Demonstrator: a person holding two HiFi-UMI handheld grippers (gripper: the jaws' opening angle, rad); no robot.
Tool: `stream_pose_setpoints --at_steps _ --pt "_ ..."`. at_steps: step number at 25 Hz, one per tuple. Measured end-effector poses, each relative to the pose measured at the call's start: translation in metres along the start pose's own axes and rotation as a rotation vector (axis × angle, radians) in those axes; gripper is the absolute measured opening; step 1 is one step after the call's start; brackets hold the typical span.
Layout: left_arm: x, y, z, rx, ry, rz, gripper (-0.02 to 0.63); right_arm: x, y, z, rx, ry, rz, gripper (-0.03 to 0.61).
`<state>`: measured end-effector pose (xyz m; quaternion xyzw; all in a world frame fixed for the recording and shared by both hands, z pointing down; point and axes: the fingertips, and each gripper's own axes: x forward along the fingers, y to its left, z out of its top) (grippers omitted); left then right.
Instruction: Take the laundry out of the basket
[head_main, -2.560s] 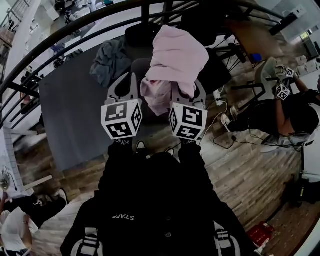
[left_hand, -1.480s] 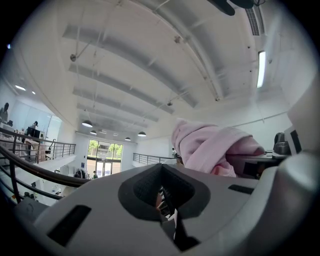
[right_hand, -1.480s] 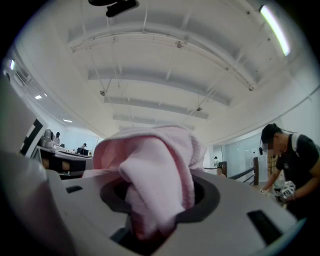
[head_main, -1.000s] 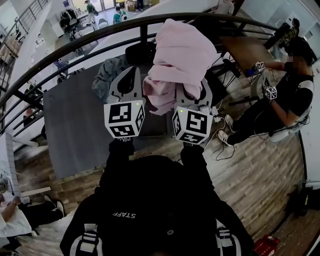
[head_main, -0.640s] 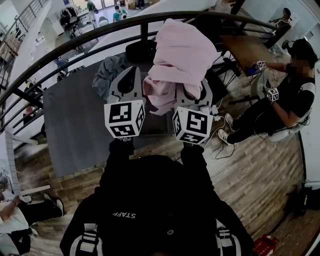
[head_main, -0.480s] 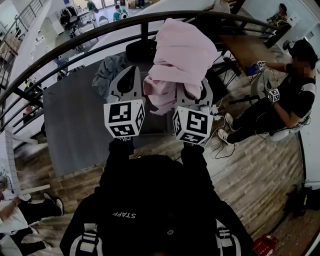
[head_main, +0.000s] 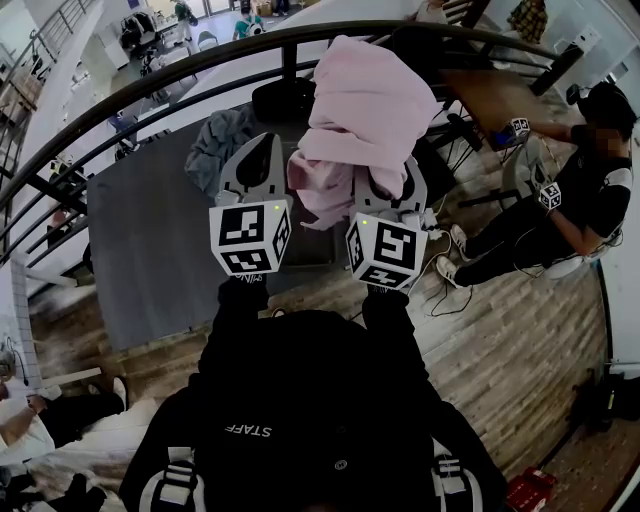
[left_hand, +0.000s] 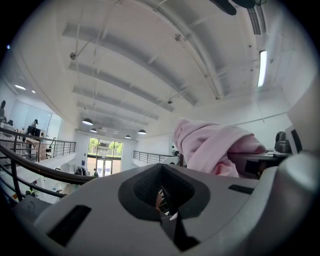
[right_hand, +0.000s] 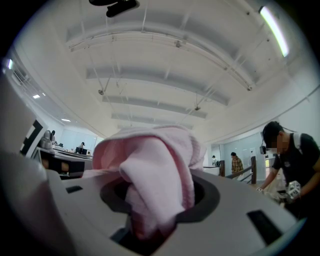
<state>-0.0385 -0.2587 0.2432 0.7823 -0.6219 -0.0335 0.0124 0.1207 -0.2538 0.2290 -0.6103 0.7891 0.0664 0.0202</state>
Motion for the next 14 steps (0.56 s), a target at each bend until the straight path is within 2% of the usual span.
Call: stream_pose_setpoints --at_steps 14 --pt "-0.002 -0.0007 -0.0086 -0.004 0.022 -0.006 0.002 -0.0039 0.0018 -0.0052 0.003 0.012 -0.002 0.201"
